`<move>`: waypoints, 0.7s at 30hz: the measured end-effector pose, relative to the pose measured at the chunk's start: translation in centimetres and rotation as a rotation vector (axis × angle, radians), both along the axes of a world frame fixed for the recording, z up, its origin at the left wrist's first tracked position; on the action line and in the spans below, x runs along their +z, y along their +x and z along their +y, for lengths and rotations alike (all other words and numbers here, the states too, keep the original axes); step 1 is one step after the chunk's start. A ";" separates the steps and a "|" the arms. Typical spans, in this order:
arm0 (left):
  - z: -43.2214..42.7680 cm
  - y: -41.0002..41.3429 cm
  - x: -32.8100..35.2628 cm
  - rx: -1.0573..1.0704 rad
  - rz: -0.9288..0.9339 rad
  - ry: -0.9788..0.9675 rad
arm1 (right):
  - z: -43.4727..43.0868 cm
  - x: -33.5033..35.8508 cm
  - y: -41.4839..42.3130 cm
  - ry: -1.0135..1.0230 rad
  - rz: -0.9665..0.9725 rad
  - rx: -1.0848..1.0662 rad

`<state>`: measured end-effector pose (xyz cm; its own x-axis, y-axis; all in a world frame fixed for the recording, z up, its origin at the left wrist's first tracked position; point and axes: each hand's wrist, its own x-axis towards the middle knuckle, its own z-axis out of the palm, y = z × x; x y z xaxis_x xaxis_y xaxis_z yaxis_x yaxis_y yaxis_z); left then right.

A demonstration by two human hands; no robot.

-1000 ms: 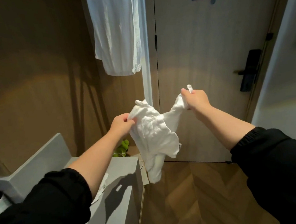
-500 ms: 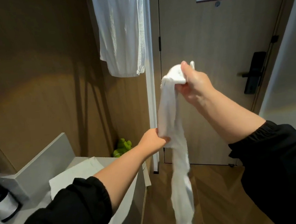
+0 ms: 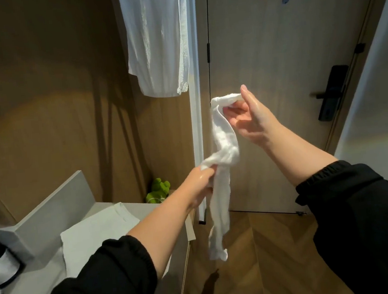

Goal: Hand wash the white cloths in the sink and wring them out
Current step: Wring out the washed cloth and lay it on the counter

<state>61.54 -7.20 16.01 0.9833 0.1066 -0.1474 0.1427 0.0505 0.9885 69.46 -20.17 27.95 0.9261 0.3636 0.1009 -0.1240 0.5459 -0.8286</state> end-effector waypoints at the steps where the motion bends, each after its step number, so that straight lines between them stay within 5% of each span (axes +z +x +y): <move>1: 0.1 0.0 1.4 0.009 -0.007 -0.064 | -0.6 -1.0 0.6 -0.126 -0.056 0.030; 4: 0.8 0.1 4.8 0.114 -0.001 -0.232 | -2.5 -5.9 2.2 -0.528 -0.038 -0.008; 7: 0.8 0.3 6.4 0.152 0.036 -0.305 | -4.1 -13.2 1.9 -0.689 0.150 0.013; 13: 0.8 0.0 6.4 0.062 0.055 -0.370 | -3.5 -23.5 -1.5 -0.819 0.388 0.282; 17: 1.7 0.1 5.7 0.093 0.047 -0.453 | -2.0 -25.0 -3.9 -0.695 0.444 0.533; 21: 3.3 0.1 5.7 0.099 0.068 -0.299 | -1.4 -22.8 -5.5 -0.752 0.270 0.497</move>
<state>61.62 -3.92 21.72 0.9573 0.1431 -0.2512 0.1875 0.3541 0.9162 64.01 -21.59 5.17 0.6049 0.6057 -0.5169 -0.4388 -0.2881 -0.8512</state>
